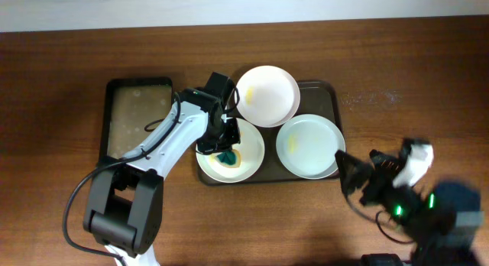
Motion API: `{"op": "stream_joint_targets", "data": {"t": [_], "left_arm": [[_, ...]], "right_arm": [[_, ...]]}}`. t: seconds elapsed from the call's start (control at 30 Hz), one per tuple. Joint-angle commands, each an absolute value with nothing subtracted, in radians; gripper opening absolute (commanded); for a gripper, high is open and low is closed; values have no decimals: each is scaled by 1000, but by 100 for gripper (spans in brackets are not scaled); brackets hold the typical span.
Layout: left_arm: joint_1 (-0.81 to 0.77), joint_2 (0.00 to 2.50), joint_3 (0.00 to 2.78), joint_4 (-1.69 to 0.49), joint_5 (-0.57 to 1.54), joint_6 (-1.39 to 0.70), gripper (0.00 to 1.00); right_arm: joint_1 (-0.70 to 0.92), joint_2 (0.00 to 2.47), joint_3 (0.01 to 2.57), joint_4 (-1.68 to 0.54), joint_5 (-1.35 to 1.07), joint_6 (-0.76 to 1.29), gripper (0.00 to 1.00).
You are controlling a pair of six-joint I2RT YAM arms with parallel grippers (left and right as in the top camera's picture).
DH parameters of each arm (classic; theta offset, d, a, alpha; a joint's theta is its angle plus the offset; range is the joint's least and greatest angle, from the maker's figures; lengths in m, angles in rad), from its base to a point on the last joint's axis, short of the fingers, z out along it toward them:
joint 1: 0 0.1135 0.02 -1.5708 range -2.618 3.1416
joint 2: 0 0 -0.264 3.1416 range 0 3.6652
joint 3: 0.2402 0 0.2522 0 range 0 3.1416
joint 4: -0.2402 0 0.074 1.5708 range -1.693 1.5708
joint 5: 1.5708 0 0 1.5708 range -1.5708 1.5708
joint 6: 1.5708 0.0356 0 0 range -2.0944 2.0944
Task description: Clean dirty plates on tray and stack at the side
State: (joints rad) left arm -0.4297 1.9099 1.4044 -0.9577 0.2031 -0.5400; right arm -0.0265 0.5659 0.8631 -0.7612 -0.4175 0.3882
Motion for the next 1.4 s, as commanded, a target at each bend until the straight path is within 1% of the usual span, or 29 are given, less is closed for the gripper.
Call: {"op": "stream_joint_targets", "data": {"t": [0.0,0.07,0.1,0.13,0.17,0.2,0.27,0.3,0.37,0.43,0.47,0.6,0.67,0.73,0.8,1.1,1.2,1.37], "left_arm": [[-430,1915,1405,-959,201,-546,0],[-430,1915,1405,-959,202,-546,0],[-430,1915,1405,-960,201,-546,0],[-429,1915,1405,-960,201,-546,0],[-430,1915,1405,-959,201,-546,0],[-430,1915,1405,-959,201,-546,0],[-430,1915,1405,-960,201,-546,0],[-430,1915,1405,-960,201,-546,0],[-430,1915,1405,-960,201,-546,0],[-430,1915,1405,-959,201,-546,0],[-430,1915,1405,-959,201,-546,0],[-430,1915,1405,-959,201,-546,0],[-430,1915,1405,-960,201,-546,0],[-430,1915,1405,-959,201,-546,0],[-430,1915,1405,-960,202,-546,0],[-430,1915,1405,-956,201,-546,0],[-430,1915,1405,-956,201,-546,0],[-430,1915,1405,-955,201,-546,0]], "right_arm": [[-33,874,1122,-921,-480,241,98],[-33,1024,1223,-981,-588,241,98],[-33,1077,1250,-984,-622,240,84],[-33,1130,1267,-981,-645,240,55],[-33,1184,1277,-980,-657,241,44],[-33,1232,1278,-980,-674,240,41],[-19,1354,1277,-984,-685,239,45],[-1,1413,1277,-982,-687,221,45],[55,1529,1277,-953,-726,123,47],[108,1606,1277,-919,-726,91,50],[136,1643,1277,-893,-726,85,51],[233,1775,1277,-762,-723,89,52],[264,1822,1277,-700,-668,153,52],[283,1850,1277,-665,-588,210,52],[297,1873,1277,-642,-524,219,52],[374,1939,1277,-563,-474,220,53],[400,1954,1277,-567,-373,294,53],[413,1982,1277,-556,-358,297,53]]}}
